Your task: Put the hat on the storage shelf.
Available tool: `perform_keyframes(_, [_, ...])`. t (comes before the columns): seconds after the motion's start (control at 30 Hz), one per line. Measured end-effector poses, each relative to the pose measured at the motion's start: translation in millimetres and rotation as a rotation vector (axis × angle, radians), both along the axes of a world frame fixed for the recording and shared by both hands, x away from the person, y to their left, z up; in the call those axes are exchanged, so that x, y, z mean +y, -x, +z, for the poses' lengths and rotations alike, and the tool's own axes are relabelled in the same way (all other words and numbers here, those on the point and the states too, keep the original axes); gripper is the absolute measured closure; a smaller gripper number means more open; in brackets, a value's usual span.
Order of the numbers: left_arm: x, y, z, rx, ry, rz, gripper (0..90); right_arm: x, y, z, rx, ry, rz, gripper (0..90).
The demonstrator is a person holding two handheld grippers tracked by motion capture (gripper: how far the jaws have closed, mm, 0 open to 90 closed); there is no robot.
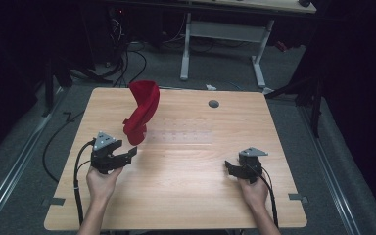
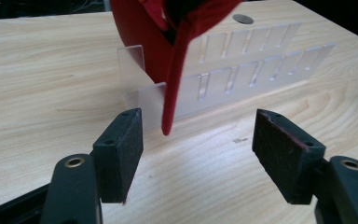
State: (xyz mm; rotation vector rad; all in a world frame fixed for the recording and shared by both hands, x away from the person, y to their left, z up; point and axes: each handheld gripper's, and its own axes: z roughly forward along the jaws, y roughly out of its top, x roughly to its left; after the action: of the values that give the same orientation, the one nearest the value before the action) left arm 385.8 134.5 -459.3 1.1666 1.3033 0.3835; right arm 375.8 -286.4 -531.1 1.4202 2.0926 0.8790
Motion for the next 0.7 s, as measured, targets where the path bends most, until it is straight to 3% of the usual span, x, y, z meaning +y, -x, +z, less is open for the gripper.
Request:
perform_keyframes(0.23, [1.2,12.1,1.1,-0.011,0.02,-0.008,33.7,0.1,0.3,0.0,0.0,0.001,0.004,33.3])
perform_keyframes(0.7, [-11.9,28.3,-14.6,0.023,0.024,-0.034,33.2,0.2,0.4,0.1,0.001,0.001,0.005,33.2])
